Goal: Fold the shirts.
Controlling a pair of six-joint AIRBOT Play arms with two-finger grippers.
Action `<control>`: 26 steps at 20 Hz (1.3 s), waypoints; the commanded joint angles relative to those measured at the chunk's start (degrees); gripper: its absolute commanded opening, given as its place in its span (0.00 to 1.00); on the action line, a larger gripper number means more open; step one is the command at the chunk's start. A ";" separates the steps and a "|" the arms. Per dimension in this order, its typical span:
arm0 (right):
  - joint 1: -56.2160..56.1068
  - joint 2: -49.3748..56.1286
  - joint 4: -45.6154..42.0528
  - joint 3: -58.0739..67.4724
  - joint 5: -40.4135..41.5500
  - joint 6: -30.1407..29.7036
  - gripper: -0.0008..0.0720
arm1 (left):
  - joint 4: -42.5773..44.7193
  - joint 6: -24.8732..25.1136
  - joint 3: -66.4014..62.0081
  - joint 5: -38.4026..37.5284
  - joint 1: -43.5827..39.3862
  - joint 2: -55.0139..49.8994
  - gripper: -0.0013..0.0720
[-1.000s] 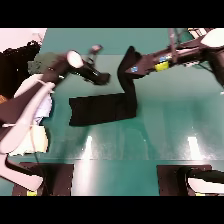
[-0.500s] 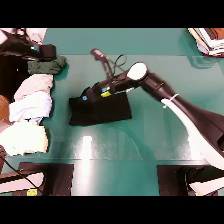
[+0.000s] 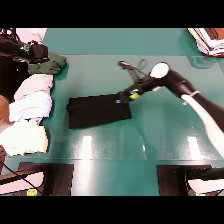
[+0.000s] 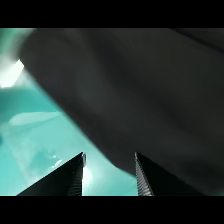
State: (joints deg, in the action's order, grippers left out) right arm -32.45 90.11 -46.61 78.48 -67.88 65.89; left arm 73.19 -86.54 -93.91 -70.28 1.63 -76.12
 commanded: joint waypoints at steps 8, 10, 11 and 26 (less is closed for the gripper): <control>13.88 6.82 12.61 -12.33 1.60 1.07 0.93 | -4.31 0.02 0.00 1.29 0.02 -0.07 0.05; 10.03 11.08 12.66 -7.61 0.85 1.09 0.92 | -4.35 0.04 0.00 1.27 0.02 -0.07 0.05; 8.07 12.90 12.63 -5.16 0.83 1.09 0.92 | -4.37 0.02 0.00 1.25 0.02 -0.07 0.05; 17.42 3.76 9.49 -2.49 4.94 -0.37 0.03 | -6.12 0.02 0.00 -0.22 -11.47 -0.07 0.05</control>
State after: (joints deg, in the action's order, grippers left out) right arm -22.20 100.25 -35.24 80.68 -65.39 65.63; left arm 67.02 -86.54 -93.91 -71.11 -6.17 -76.14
